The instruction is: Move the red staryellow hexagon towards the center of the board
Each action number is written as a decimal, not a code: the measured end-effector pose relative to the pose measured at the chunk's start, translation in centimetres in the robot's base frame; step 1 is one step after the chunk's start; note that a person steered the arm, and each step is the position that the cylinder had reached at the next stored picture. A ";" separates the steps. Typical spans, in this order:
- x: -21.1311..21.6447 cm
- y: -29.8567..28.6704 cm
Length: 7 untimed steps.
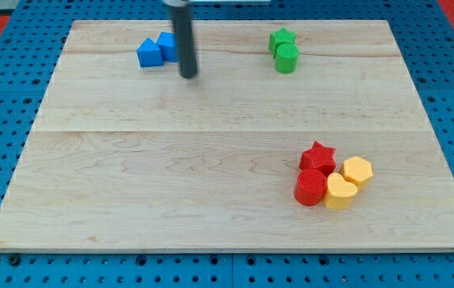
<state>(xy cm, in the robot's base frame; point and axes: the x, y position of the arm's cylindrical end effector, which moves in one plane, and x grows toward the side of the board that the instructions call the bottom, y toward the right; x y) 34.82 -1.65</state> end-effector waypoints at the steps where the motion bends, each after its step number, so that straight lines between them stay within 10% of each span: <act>1: 4.0 8.4; 3: 11.6 30.1; 5: 18.9 16.1; 7: 14.6 10.6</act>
<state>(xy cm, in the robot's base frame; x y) 49.45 8.95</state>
